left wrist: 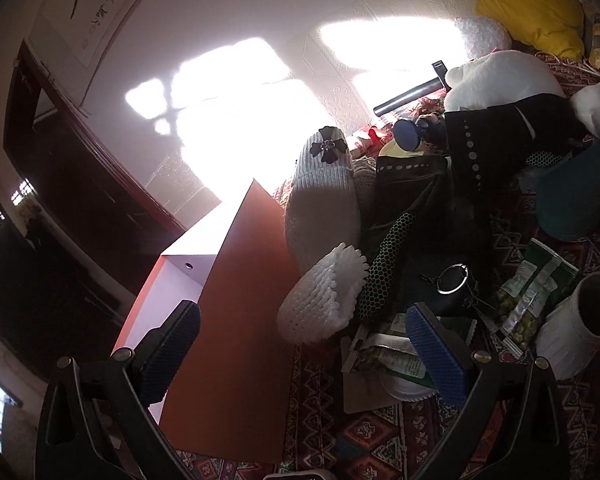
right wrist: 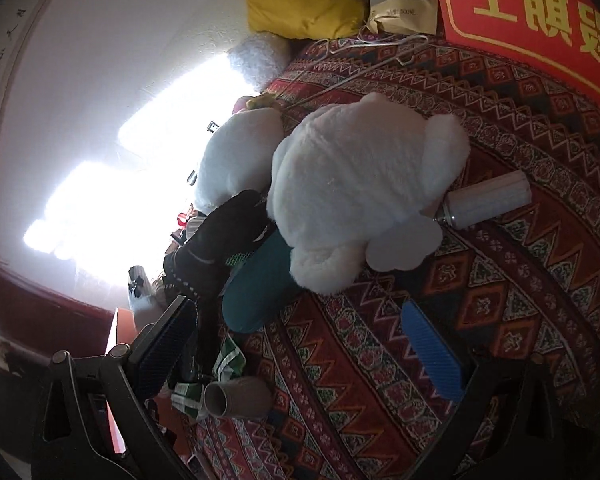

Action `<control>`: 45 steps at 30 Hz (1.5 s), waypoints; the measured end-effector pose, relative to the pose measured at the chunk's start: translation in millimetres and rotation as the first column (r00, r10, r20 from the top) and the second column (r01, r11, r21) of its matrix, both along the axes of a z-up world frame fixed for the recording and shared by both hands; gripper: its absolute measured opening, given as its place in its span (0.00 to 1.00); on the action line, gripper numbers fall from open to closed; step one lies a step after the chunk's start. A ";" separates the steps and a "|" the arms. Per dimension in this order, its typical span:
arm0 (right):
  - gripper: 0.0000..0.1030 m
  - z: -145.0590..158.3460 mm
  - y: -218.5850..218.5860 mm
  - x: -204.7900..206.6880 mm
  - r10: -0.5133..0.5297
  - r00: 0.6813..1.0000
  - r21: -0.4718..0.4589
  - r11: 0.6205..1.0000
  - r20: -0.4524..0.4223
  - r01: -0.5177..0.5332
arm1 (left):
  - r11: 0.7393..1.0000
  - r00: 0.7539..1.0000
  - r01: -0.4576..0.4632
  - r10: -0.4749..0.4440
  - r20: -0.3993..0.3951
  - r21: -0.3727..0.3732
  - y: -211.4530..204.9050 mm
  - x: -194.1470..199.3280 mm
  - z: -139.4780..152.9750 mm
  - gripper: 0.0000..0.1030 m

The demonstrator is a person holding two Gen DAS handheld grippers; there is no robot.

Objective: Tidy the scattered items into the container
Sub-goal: 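Grasp the white foam sleeve with the left tool while the right grasps the teddy bear, then release the foam sleeve into the pink box with the left tool while the right drops the bear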

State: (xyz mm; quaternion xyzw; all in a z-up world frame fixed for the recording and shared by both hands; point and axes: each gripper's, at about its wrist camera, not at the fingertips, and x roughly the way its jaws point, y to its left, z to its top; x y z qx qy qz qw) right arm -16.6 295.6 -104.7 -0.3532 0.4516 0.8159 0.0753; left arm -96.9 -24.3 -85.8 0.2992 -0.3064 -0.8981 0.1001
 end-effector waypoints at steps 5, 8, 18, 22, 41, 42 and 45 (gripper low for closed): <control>0.99 -25.0 14.3 -16.0 -0.064 0.997 -0.041 0.997 0.033 0.066 | 0.997 0.997 -0.081 0.081 0.008 -0.018 -25.7 -28.6 -16.9 1.00; 0.99 -38.8 18.3 -22.5 -0.081 0.996 -0.042 0.996 0.047 0.083 | 0.996 0.996 -0.077 0.078 0.036 -0.037 -29.8 -40.3 -27.2 1.00; 0.99 -54.9 41.9 -20.5 -0.140 0.990 -0.115 0.984 -0.019 0.137 | 0.993 0.985 -0.022 0.002 0.175 0.114 -37.1 -73.7 -37.2 0.78; 0.69 -63.4 41.3 -24.5 -0.079 0.993 -0.231 0.971 -0.088 0.057 | 0.956 0.958 -0.117 0.037 0.285 0.269 -67.9 -92.0 -46.4 0.16; 0.43 4.6 4.9 25.8 -0.014 0.950 -0.258 0.964 -0.312 -0.071 | 0.424 0.990 -0.023 -0.114 0.079 0.905 -188.6 -30.3 104.7 0.12; 0.43 9.8 -1.4 27.9 -0.007 0.941 -0.291 0.952 -0.339 -0.098 | 0.378 0.993 -0.020 -0.103 0.064 0.925 -203.7 -28.7 107.1 0.12; 0.43 28.1 -27.4 28.5 0.035 0.912 -0.359 0.913 -0.408 -0.196 | 0.281 0.998 -0.011 -0.051 0.026 0.960 -247.4 -24.7 114.0 0.12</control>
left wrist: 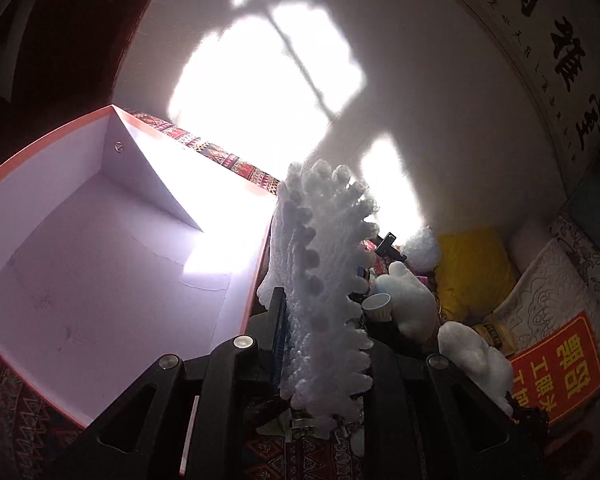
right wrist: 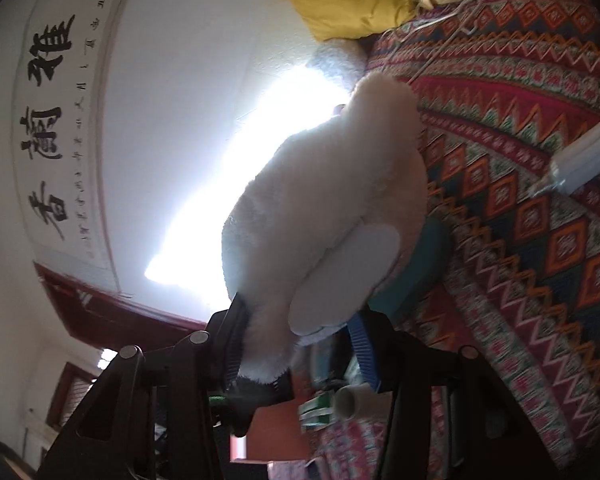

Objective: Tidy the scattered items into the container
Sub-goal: 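Release the foam sleeve into the pink box with the left tool while the right drops the bear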

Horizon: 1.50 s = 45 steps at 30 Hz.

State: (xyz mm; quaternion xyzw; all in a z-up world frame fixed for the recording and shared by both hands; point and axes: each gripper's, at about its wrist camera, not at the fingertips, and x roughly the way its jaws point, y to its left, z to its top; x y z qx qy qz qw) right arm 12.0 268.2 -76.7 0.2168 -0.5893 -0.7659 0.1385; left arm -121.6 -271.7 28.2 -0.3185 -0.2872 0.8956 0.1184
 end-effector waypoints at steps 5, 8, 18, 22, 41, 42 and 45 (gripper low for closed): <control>0.43 47.7 -71.1 -32.9 0.199 0.976 0.020 0.980 -0.089 -0.198 | 0.983 0.990 -0.114 0.124 -0.060 0.146 -79.0 17.1 12.2 0.12; 0.43 72.4 -119.6 -71.6 0.322 0.936 0.040 0.947 -0.143 -0.319 | 0.959 0.972 -0.198 0.219 -0.089 0.204 -120.4 28.6 17.0 0.12; 0.40 100.2 -283.5 -143.5 0.575 0.805 0.192 0.814 -0.142 -0.548 | 0.944 0.948 -0.318 0.318 0.007 0.083 -151.9 13.6 -4.1 0.14; 0.58 97.5 -319.4 -156.8 0.590 0.802 0.247 0.794 -0.090 -0.556 | 0.919 0.919 -0.380 0.388 0.074 -0.108 -130.6 8.3 -2.7 0.48; 0.94 56.5 -109.8 -41.6 0.042 0.994 0.665 0.740 0.097 -0.097 | 0.960 0.990 -0.095 0.118 0.071 -0.264 -15.3 88.0 -26.5 1.00; 0.99 49.1 -98.3 -35.4 -0.061 0.991 0.743 0.667 0.115 -0.045 | 0.961 0.988 -0.100 0.127 0.090 -0.258 -11.7 98.1 -40.4 1.00; 0.99 17.4 -66.3 -32.9 -0.324 0.938 0.918 0.396 0.121 0.018 | 0.960 0.976 -0.122 0.162 0.146 -0.254 -9.1 116.7 -79.7 1.00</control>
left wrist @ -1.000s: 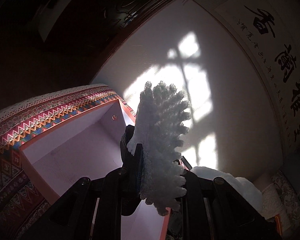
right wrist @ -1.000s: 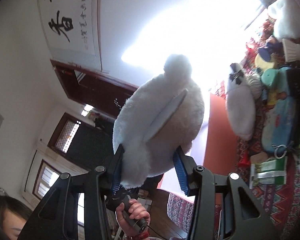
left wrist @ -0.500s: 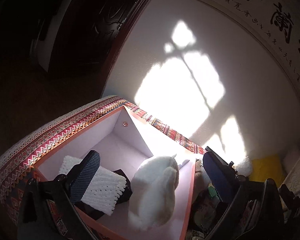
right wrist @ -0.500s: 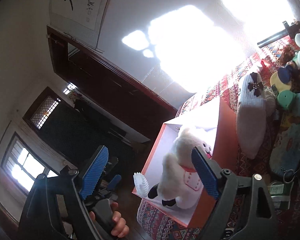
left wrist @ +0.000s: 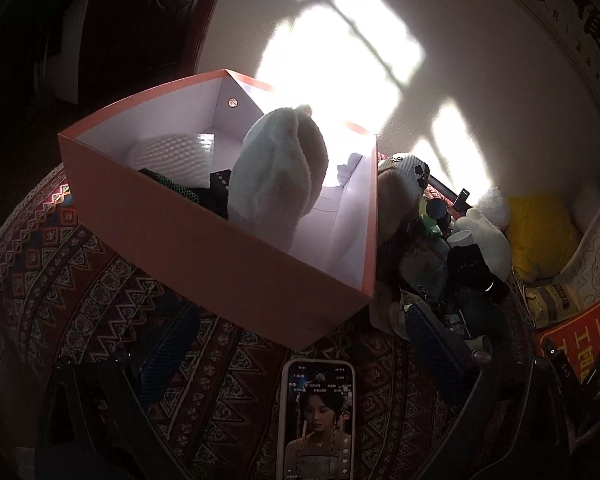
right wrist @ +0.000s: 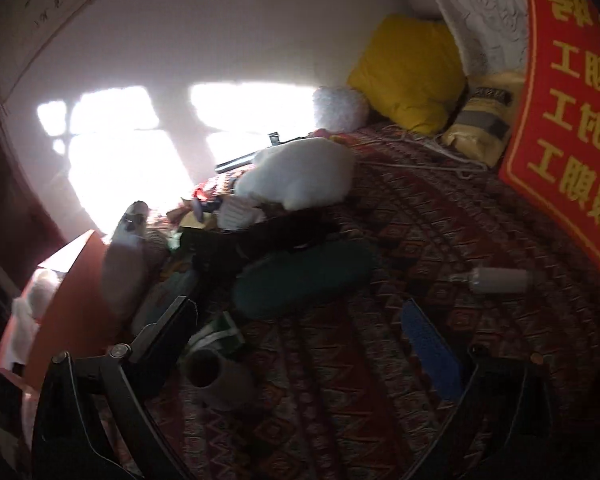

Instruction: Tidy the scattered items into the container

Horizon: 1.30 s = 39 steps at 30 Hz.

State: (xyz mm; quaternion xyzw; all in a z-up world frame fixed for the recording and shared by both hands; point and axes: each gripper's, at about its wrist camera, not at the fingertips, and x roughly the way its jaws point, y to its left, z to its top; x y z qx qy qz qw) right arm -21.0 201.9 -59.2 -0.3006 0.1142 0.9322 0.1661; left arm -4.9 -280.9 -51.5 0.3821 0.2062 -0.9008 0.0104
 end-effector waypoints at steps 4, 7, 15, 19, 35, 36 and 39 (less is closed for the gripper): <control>0.99 -39.7 33.0 -27.9 -0.073 0.991 0.137 0.989 0.112 0.057 | 0.992 0.999 -0.054 0.053 -0.011 -0.111 7.7 6.9 -18.4 1.00; 0.99 -58.1 43.6 -46.4 -0.070 0.983 0.108 0.993 0.170 0.052 | 0.987 0.996 -0.060 0.050 -0.070 -0.147 14.3 6.5 -12.2 1.00; 0.99 -99.3 44.6 -64.7 -0.009 0.966 0.022 1.000 0.258 0.004 | 0.969 0.984 -0.104 0.067 -0.165 -0.225 2.5 19.6 15.0 1.00; 1.00 -100.6 53.3 -62.5 0.007 0.972 -0.031 1.000 0.235 0.001 | 0.966 0.975 -0.155 0.117 -0.187 -0.206 -22.3 25.4 18.6 1.00; 1.00 -100.0 49.2 -63.6 0.005 0.970 -0.019 1.000 0.243 0.000 | 0.982 0.980 -0.171 0.162 -0.114 -0.077 -62.0 22.3 3.1 1.00; 1.00 -99.9 49.2 -63.5 0.005 0.970 -0.020 1.000 0.243 0.000 | 0.984 0.981 -0.163 0.155 -0.112 -0.065 -62.4 22.3 2.5 1.00; 1.00 -99.8 49.4 -63.6 0.005 0.970 -0.020 1.000 0.243 0.000 | 0.989 0.984 -0.141 0.135 -0.114 -0.050 -59.3 22.4 3.1 1.00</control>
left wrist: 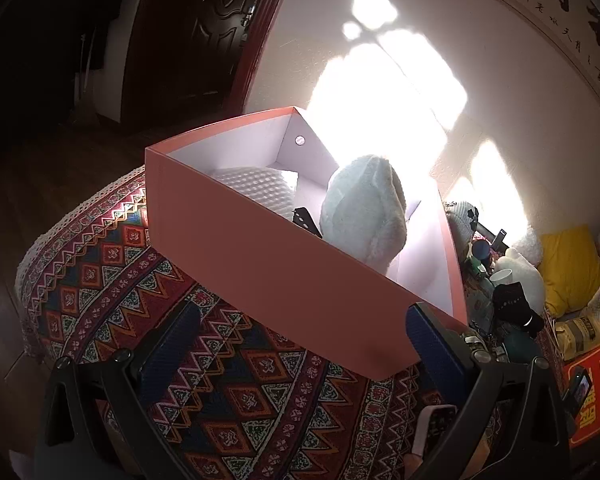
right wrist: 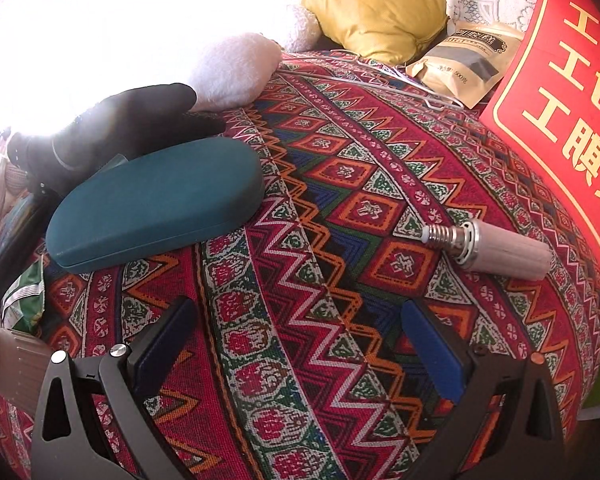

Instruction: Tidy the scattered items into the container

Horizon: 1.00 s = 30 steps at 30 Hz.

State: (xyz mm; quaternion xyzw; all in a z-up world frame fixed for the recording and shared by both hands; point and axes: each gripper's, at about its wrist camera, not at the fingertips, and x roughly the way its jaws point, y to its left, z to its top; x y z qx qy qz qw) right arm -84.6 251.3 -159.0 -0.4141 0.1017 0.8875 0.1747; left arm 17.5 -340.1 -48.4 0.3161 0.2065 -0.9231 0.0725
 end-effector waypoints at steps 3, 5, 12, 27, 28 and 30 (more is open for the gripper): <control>1.00 0.0 -0.1 -0.1 0.000 1.000 0.000 1.000 0.000 0.000 | 1.000 1.000 0.024 -0.024 -0.002 -0.008 9.6 -2.2 2.2 1.00; 1.00 -0.1 -0.2 -0.1 0.001 1.000 0.000 1.000 0.000 -0.001 | 0.999 0.999 0.043 -0.043 -0.006 -0.012 17.4 -4.1 3.6 1.00; 1.00 -0.4 -0.5 -0.1 0.001 1.000 0.000 1.000 0.000 -0.001 | 0.996 0.997 0.071 -0.072 -0.015 -0.061 35.6 -5.8 6.6 1.00; 1.00 -0.3 0.2 0.3 0.002 1.000 0.000 1.000 0.000 -0.002 | 0.996 0.999 0.050 -0.050 0.012 -0.072 36.1 -9.7 -0.2 1.00; 1.00 -0.3 0.1 0.3 0.002 1.000 -0.001 1.000 0.000 -0.002 | 0.996 0.999 0.051 -0.050 0.011 -0.073 36.6 -9.9 -0.3 1.00; 1.00 -0.2 0.3 0.4 0.002 1.000 -0.001 1.000 0.000 -0.002 | 0.996 0.999 0.053 -0.052 0.010 -0.078 38.1 -10.3 -0.1 1.00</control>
